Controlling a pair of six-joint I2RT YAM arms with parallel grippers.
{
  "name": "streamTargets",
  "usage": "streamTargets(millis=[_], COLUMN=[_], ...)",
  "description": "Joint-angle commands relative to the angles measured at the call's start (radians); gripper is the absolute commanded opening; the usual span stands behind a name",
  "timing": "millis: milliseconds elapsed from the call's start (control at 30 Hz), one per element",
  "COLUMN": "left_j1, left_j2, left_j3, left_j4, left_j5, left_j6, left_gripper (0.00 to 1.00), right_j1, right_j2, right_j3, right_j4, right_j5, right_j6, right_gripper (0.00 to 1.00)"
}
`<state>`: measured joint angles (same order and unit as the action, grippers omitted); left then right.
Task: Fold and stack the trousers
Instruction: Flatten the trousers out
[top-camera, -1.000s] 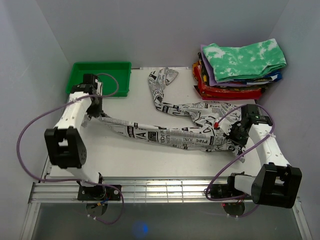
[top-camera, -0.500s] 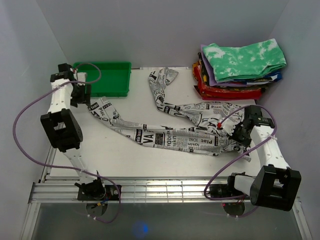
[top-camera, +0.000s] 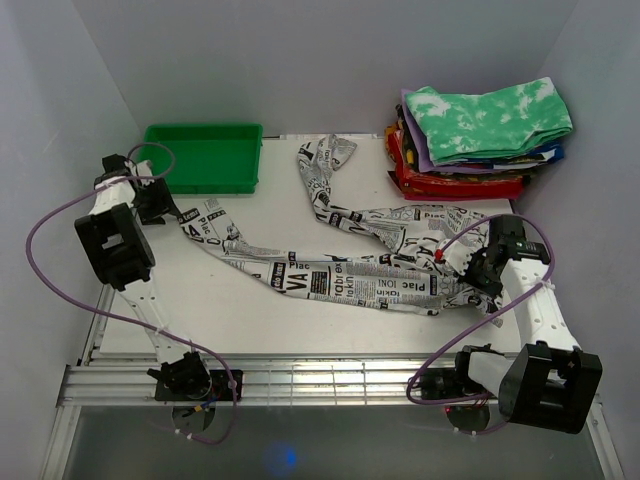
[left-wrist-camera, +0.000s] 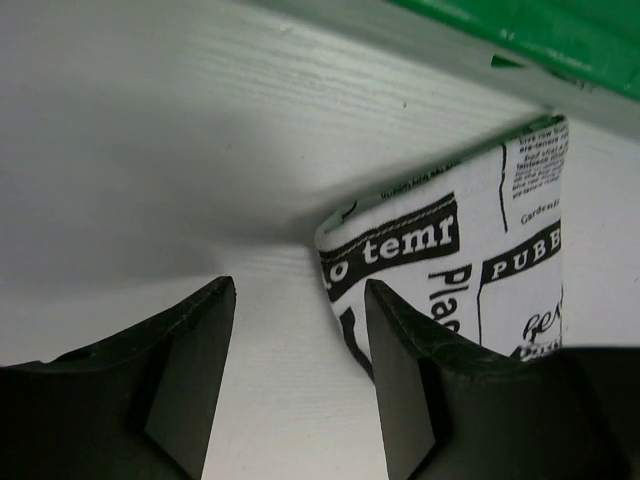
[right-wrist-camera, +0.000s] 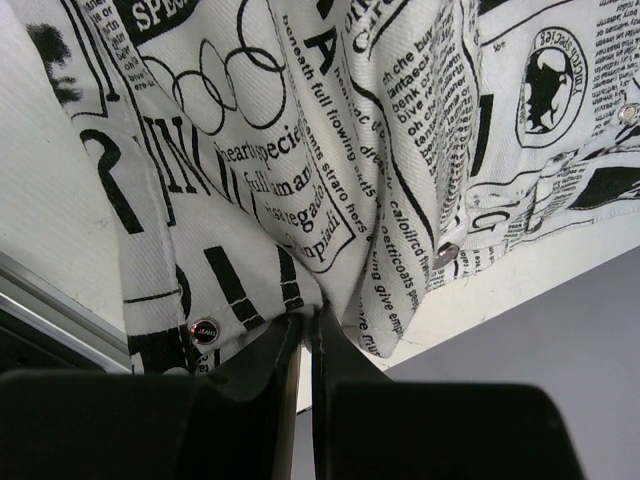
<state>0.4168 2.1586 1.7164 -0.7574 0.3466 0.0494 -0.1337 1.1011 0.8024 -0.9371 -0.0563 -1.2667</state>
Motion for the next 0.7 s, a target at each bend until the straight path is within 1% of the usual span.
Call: streamTargets(millis=[0,133,200,267,300,333,367,400,433,533,567,600,633,667], left_j1=[-0.01,-0.012,-0.013,-0.013,-0.013,-0.013,-0.01,-0.007,-0.006,0.03,0.057,0.069,0.079,0.094], left_j2=[0.012,0.012,0.004,0.0,-0.002,-0.006,-0.016,-0.04,-0.06,-0.172,-0.204,-0.265,-0.288,-0.31], left_j3=[0.002,-0.043,-0.086,-0.101,-0.106,-0.11,-0.116,-0.126,-0.132,-0.152,-0.153,-0.147,-0.13,-0.112], left_j4=[0.111,0.187,0.223,0.231,0.231,0.231,0.23,0.222,0.216,0.158,0.106,0.074,0.026,-0.071], left_j5=[0.043,0.095,0.123,0.095,0.089,0.083,0.084,0.088,0.088,0.063,0.043,-0.033,-0.09,-0.145], left_j6=[-0.094,-0.131,-0.14,-0.144,-0.145,-0.145,-0.145,-0.149,-0.152,-0.178,-0.187,-0.201,-0.2,-0.192], left_gripper=[0.64,0.59,0.52,0.44,0.36,0.31,0.23,0.07,0.01,0.0,0.0,0.0,0.0,0.0], right_j1=[-0.006,-0.006,-0.006,-0.006,-0.006,-0.006,-0.006,-0.006,-0.007,-0.012,-0.02,-0.024,-0.029,-0.046], right_j2=[-0.02,-0.02,-0.017,-0.01,-0.003,0.0,0.005,0.011,0.014,0.02,0.02,0.019,0.019,0.017], right_j3=[-0.002,-0.003,-0.002,0.003,0.004,0.009,0.011,0.011,0.014,0.021,0.021,0.021,0.02,0.015], right_j4=[-0.023,-0.023,-0.02,-0.02,-0.02,-0.019,-0.019,-0.019,-0.016,-0.009,-0.006,-0.003,-0.002,0.001], right_j5=[0.044,0.049,0.049,0.049,0.049,0.047,0.046,0.044,0.044,0.038,0.035,0.032,0.032,0.032], right_j6=[-0.221,-0.23,-0.237,-0.238,-0.237,-0.235,-0.232,-0.232,-0.232,-0.234,-0.235,-0.237,-0.244,-0.252], right_gripper=[0.08,0.08,0.08,0.08,0.08,0.08,0.08,0.08,0.08,0.08,0.08,0.08,0.08,0.08])
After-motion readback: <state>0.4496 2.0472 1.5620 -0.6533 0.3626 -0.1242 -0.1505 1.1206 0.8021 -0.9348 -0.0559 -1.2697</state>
